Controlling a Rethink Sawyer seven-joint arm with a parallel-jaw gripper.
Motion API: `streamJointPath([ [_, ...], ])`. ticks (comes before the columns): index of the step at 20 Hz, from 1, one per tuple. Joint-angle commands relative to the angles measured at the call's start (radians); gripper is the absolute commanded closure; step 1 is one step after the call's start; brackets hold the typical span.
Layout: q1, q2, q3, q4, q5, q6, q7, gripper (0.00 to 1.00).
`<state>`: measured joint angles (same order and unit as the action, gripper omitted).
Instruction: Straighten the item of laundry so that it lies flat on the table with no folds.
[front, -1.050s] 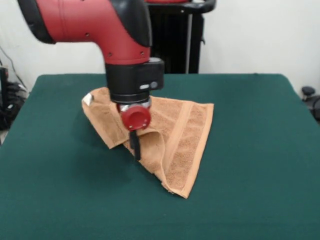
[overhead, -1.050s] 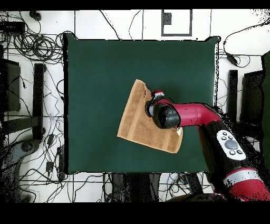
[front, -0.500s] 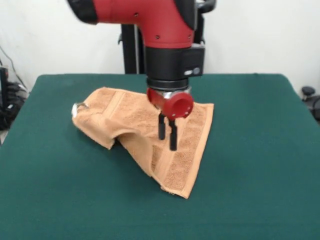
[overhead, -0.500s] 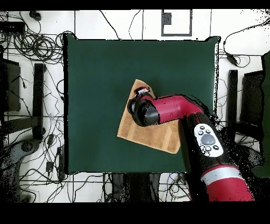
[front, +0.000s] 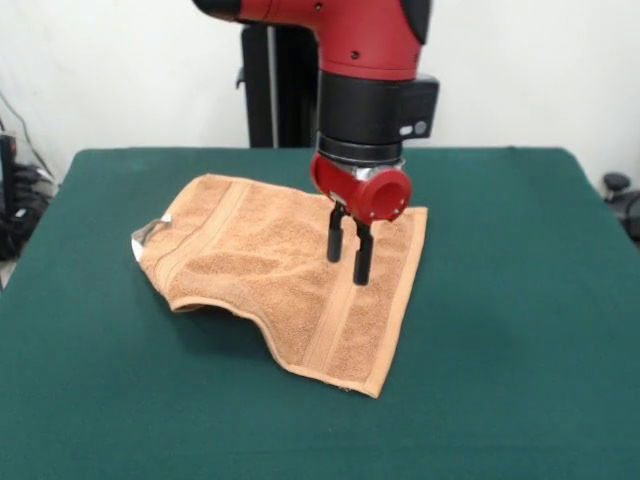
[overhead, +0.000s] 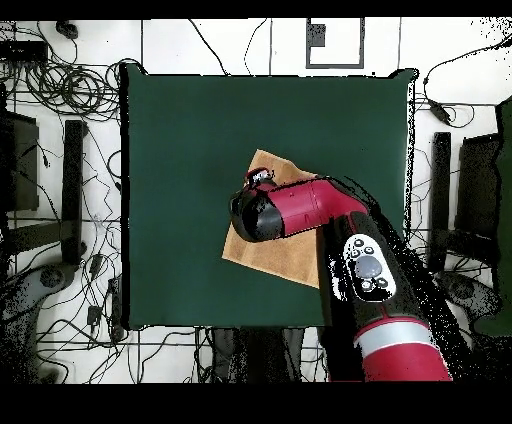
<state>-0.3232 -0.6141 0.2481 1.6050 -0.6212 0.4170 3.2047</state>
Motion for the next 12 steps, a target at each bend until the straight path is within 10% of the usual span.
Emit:
streamJointPath([
  [1,0.057,0.099,-0.046,-0.029,0.034,0.081,0.001,0.00],
  [12,0.017,0.197,-0.062,-0.179,-0.016,0.159,-0.168,0.00],
])
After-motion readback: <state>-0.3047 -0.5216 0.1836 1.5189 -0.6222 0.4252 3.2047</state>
